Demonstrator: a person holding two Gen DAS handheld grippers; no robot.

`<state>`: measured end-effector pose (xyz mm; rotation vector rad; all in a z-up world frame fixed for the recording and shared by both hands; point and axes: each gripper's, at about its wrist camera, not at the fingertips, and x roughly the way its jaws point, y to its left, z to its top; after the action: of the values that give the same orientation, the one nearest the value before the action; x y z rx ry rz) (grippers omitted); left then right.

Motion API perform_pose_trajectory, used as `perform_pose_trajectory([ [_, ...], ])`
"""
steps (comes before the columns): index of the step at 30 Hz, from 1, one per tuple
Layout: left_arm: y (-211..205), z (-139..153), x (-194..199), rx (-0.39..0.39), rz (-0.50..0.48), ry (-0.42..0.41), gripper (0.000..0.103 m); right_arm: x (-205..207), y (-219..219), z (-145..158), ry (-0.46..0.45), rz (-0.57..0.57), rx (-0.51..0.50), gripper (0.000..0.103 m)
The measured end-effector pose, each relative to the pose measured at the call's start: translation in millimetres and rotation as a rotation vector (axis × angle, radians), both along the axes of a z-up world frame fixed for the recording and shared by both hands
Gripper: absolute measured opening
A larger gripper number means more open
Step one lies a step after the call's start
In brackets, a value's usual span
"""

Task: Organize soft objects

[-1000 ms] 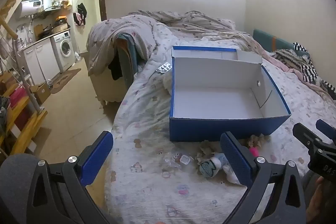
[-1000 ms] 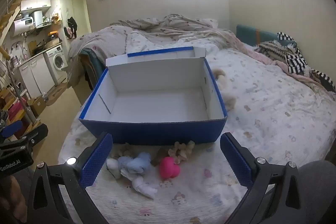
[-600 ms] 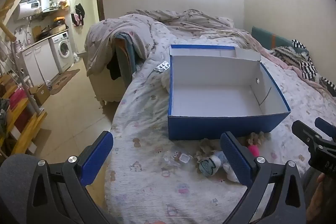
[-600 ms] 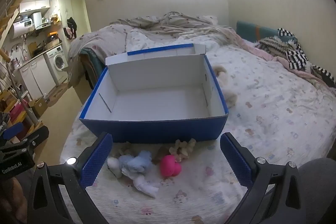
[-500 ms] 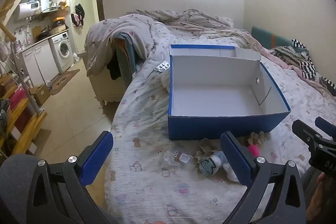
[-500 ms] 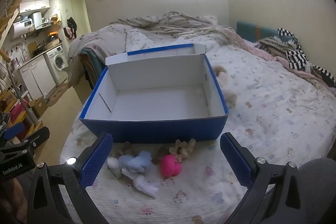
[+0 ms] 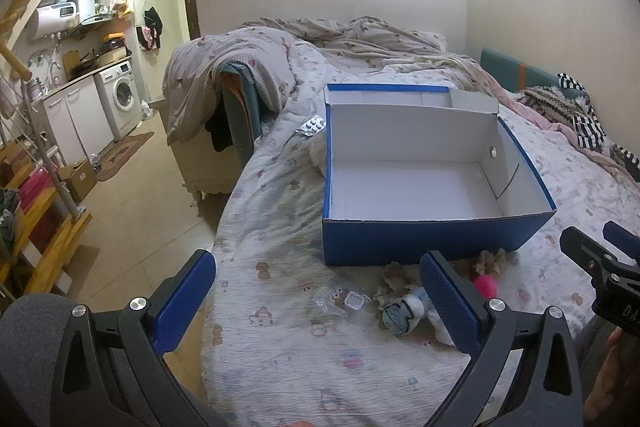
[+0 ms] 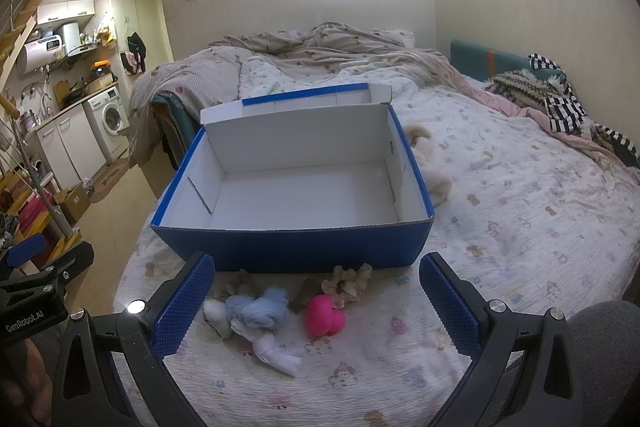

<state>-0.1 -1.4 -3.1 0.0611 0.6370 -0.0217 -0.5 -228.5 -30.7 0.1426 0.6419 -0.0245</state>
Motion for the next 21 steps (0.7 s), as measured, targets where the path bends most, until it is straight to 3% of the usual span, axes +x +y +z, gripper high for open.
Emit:
perform_pose_trajectory([
  [21,-1.0,1.0,-0.7,-0.002,0.0,-0.001,0.102,1.1,1.9,0.5,-0.002,0.001,-0.004,0.103],
])
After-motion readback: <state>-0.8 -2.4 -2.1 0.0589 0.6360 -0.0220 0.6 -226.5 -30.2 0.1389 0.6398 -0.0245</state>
